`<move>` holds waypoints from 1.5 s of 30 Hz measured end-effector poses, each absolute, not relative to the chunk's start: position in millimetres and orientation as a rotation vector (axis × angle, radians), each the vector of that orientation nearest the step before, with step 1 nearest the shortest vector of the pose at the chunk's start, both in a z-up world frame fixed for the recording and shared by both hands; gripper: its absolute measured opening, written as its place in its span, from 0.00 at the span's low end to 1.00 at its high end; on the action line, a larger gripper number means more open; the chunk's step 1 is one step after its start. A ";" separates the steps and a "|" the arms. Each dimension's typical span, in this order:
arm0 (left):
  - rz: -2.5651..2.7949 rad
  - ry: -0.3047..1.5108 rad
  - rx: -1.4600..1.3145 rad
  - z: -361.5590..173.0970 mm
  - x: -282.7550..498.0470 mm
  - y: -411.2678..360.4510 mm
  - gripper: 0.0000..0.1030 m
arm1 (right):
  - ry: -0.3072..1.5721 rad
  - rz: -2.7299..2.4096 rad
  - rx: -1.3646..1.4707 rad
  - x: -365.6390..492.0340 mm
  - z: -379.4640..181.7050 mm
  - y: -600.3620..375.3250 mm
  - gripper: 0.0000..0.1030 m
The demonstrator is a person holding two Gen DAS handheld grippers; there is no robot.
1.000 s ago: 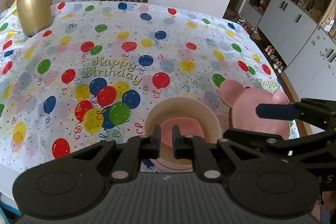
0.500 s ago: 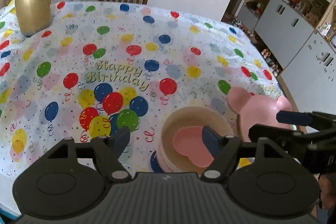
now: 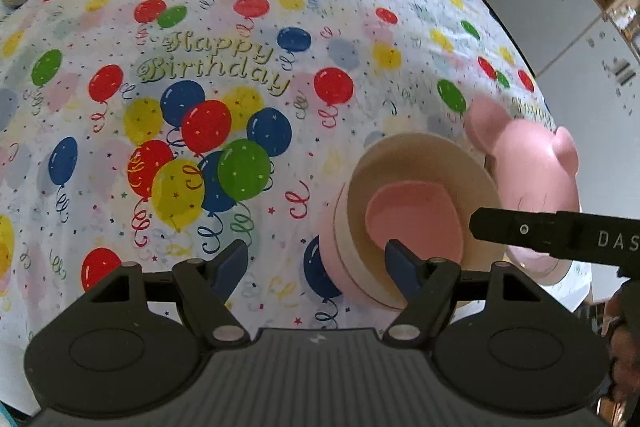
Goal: Organize plates and bowls
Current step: 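Lift and carry the cream bowl with both grippers over the pink bowl stack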
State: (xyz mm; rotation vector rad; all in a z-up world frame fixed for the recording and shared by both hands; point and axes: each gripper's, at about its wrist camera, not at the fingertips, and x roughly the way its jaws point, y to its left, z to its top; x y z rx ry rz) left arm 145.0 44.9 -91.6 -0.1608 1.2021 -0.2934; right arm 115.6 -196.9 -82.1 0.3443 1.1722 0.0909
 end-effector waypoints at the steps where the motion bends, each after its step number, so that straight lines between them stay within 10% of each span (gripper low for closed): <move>1: -0.301 1.209 -0.150 -92.9 146.6 44.9 0.73 | 1.180 0.086 0.340 116.9 -82.4 -196.3 0.60; 14: -0.358 1.243 -0.089 -99.3 164.3 40.3 0.61 | 1.239 0.045 0.285 129.8 -87.7 -182.4 0.28; 45: -0.431 1.326 -0.154 -111.7 172.4 29.4 0.23 | 1.309 0.045 0.307 134.1 -104.5 -177.4 0.20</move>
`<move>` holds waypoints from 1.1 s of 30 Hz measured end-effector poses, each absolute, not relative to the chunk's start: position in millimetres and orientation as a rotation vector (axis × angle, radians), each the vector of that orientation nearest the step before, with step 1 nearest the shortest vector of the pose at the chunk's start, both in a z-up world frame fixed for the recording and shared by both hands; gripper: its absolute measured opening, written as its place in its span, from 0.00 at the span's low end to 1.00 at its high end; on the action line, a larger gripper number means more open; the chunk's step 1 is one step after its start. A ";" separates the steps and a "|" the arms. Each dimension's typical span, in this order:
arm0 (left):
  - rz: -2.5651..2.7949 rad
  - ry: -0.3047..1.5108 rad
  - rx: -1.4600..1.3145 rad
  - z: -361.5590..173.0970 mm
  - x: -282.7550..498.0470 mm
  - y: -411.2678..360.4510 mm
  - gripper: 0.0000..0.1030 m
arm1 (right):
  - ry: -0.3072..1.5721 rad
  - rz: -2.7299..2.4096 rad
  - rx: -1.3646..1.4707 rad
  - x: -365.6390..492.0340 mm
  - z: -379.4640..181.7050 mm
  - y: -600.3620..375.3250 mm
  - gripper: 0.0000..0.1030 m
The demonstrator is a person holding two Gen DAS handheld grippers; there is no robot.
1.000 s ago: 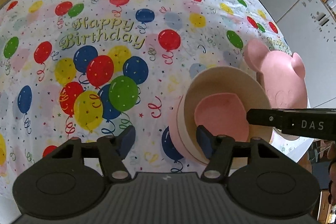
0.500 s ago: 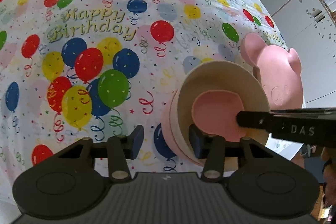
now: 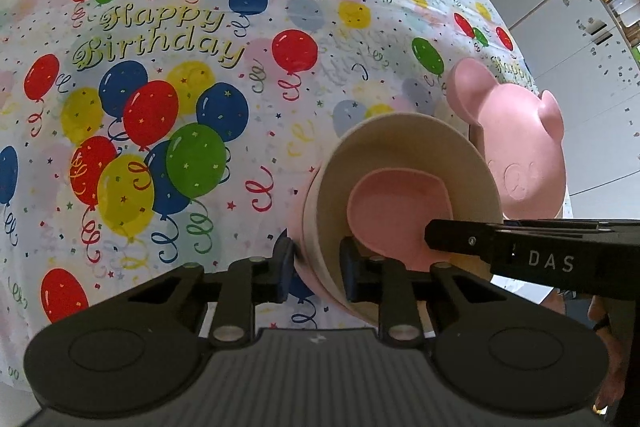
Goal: Organize plates and bowls
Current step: 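Lift and carry the cream bowl with both grippers over the pink bowl stack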
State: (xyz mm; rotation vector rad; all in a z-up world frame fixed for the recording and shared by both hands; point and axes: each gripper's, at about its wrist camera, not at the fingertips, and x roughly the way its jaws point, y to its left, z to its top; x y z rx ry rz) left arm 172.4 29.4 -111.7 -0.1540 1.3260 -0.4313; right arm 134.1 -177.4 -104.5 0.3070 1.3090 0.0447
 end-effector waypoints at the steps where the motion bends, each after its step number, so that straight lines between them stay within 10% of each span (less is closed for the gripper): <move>1: -0.429 1.324 -0.152 -110.4 171.6 29.3 0.23 | 1.306 0.043 0.299 133.4 -103.6 -176.1 0.20; 33: -0.517 1.163 -0.045 -28.9 191.4 -112.2 0.23 | 1.090 -0.028 0.291 131.5 -30.1 -304.7 0.18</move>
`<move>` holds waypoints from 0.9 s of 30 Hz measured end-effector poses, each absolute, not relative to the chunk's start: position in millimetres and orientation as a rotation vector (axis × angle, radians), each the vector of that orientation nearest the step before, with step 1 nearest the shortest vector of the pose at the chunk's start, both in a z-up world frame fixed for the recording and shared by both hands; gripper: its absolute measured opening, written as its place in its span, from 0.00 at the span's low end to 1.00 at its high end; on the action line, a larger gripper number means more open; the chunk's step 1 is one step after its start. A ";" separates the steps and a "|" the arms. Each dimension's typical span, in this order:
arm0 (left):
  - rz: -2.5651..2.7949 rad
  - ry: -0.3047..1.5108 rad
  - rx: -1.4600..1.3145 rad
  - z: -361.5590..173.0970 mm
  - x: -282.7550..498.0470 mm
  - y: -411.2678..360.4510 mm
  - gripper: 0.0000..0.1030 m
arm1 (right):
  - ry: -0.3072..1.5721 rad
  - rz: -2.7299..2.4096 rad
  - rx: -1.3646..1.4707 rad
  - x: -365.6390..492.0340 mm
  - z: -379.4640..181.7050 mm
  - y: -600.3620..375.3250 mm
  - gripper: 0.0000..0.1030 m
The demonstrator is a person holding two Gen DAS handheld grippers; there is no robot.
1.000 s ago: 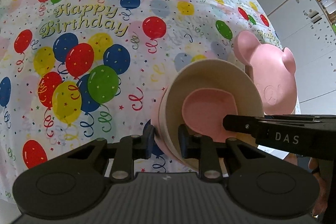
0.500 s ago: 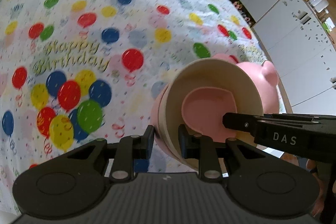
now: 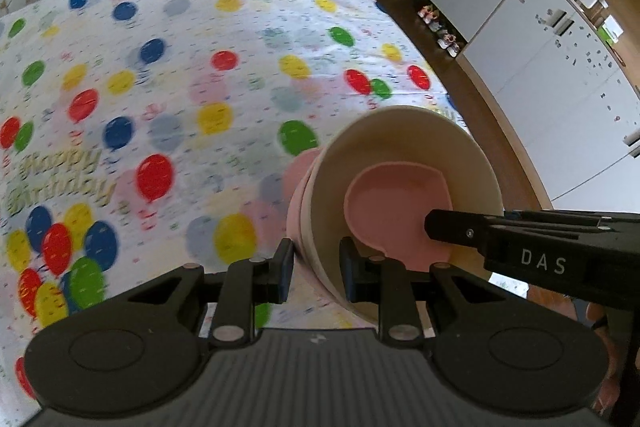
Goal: Organize plates and bowls
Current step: 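Lift and carry the cream bowl with both grippers over the pink bowl stack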
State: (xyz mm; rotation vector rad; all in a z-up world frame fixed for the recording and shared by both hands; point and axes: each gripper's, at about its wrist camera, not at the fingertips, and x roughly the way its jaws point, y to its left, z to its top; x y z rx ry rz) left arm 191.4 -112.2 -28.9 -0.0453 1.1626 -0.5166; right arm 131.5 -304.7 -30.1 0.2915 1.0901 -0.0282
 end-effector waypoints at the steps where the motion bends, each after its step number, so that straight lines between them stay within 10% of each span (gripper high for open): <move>1: -0.519 1.163 -0.041 -29.2 191.3 -120.2 0.23 | 1.089 -0.031 0.292 131.1 -29.8 -311.8 0.18; 27: -0.441 1.298 -0.021 -77.4 185.4 -213.5 0.23 | 1.226 0.019 0.297 135.1 -81.4 -396.9 0.19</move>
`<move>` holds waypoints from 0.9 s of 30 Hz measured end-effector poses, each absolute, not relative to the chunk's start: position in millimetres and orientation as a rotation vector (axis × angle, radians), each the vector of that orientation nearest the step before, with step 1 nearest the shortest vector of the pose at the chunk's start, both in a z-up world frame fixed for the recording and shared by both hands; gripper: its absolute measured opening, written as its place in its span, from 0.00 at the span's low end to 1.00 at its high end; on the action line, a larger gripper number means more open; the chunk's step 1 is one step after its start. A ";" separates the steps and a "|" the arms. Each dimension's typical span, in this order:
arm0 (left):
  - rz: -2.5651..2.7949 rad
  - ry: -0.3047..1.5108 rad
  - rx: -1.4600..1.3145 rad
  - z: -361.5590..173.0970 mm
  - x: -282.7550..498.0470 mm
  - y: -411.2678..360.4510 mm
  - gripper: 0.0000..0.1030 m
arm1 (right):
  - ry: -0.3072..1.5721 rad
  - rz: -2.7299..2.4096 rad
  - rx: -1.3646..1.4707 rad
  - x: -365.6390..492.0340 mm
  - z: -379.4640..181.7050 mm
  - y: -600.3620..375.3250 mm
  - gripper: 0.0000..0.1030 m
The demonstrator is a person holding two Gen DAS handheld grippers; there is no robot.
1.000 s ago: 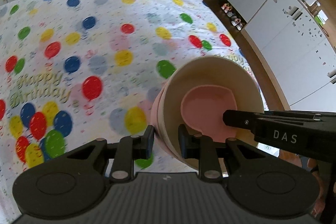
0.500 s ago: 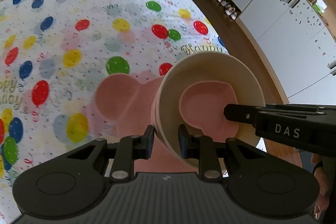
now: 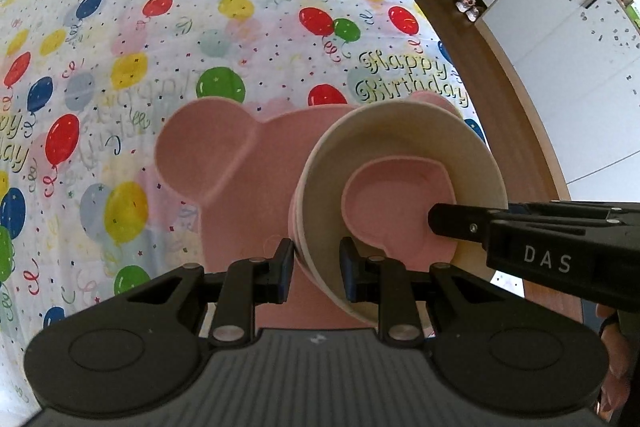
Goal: Organize plates and bowls
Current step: 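Lift and carry the cream bowl with both grippers over the pink bowl stack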
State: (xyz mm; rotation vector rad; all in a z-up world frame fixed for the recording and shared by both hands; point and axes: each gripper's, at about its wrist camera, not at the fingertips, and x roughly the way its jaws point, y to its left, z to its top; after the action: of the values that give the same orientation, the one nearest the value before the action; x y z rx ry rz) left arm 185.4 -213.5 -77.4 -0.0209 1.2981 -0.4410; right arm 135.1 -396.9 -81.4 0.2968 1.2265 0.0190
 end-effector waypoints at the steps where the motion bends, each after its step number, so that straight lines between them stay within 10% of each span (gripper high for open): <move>1: -0.438 1.300 -0.022 -77.8 185.5 -213.9 0.23 | 1.230 0.022 0.297 135.5 -82.2 -397.1 0.19; 27: -0.398 1.260 -0.035 -73.2 177.0 -203.0 0.27 | 1.169 0.048 0.317 128.7 -71.1 -406.3 0.29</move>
State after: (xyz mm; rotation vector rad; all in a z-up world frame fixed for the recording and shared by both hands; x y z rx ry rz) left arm 177.0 -203.0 -73.2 -0.0349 1.2605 -0.3984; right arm 128.7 -406.3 -71.1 0.3174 1.1693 0.0479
